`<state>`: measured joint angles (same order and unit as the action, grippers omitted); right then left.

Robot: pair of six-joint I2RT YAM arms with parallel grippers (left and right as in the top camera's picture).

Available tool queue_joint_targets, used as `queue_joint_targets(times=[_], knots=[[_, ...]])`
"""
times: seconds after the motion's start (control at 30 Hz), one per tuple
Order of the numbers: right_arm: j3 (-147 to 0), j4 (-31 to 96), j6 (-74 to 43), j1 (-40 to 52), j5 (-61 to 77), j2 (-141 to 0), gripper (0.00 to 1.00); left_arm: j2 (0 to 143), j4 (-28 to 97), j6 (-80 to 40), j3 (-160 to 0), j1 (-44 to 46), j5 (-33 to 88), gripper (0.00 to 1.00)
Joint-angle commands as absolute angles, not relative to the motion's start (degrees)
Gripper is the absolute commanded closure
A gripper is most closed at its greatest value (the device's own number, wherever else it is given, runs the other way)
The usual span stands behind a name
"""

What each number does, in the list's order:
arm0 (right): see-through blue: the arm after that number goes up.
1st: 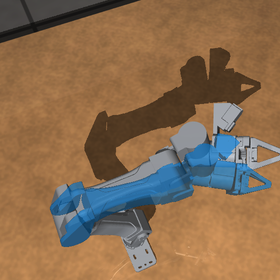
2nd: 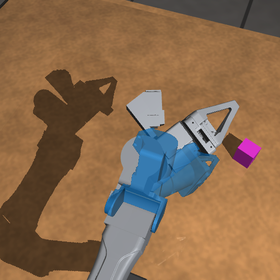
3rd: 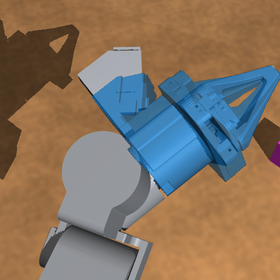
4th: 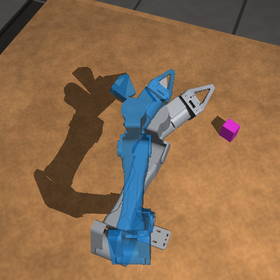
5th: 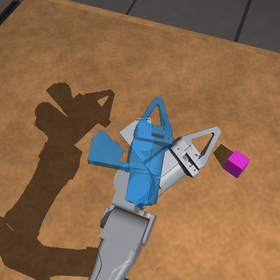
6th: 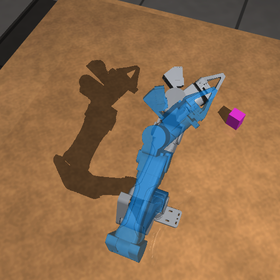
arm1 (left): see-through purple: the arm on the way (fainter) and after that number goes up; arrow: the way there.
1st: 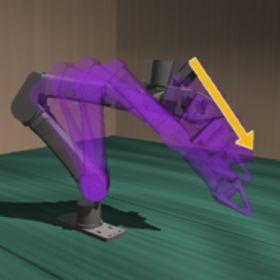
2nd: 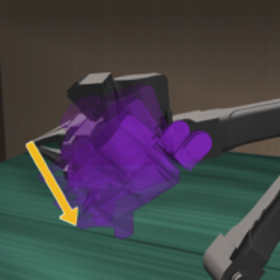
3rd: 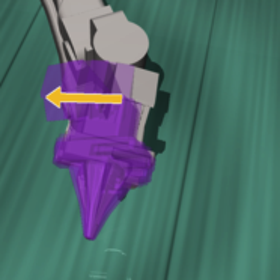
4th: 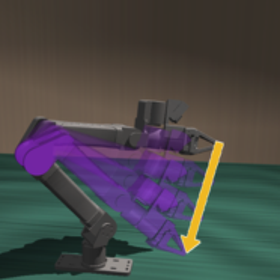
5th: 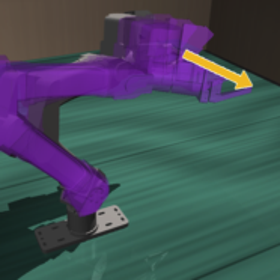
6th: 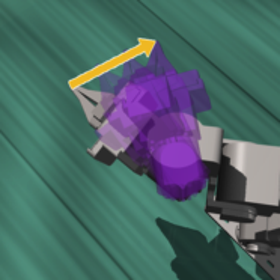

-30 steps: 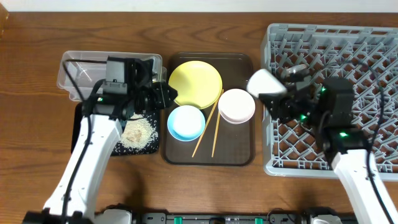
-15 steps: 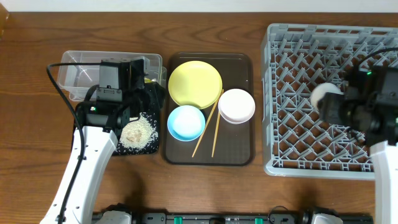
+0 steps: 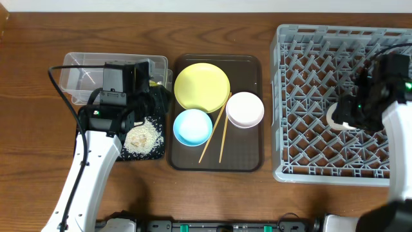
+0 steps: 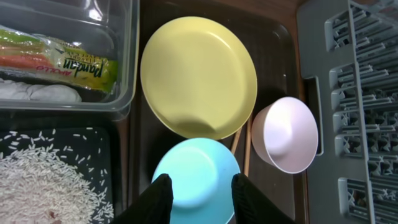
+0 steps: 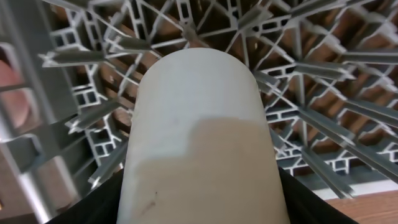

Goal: Sort waste into correct bins and load items into the dishwasher rack

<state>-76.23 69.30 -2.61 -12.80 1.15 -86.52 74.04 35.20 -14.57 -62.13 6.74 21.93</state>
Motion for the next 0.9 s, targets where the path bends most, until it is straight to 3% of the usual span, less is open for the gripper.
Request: queue_joint_targets(times=[0.0,0.13,0.27,0.37,0.47,0.87], knots=[[-77.2,68.7,-3.2,-13.1,0.2,-89.9,0.99,73.7,35.8,-13.5,-62.1,6.4,21.3,0.66],[-77.2,66.7,-3.2,-13.1,0.2,-93.5,0.99,73.7,35.7,-13.5,-62.1,6.4,21.3,0.66],[-77.2,64.3,-3.2,-13.1,0.3,-96.0,0.90,73.7,35.8,-13.5,-62.1,6.4,21.3,0.66],[-77.2,63.8,-3.2,-13.1,1.2,-97.0,0.59,73.7,35.8,-13.6,-62.1,6.4,21.3,0.61],[-77.2,63.7,-3.2,-13.0,2.0,-97.4,0.40,73.7,35.8,-13.5,-62.1,6.4,21.3,0.58],[-77.2,64.8,-3.2,-13.1,2.0,-97.4,0.27,73.7,36.0,-13.6,-62.1,6.4,21.3,0.53]])
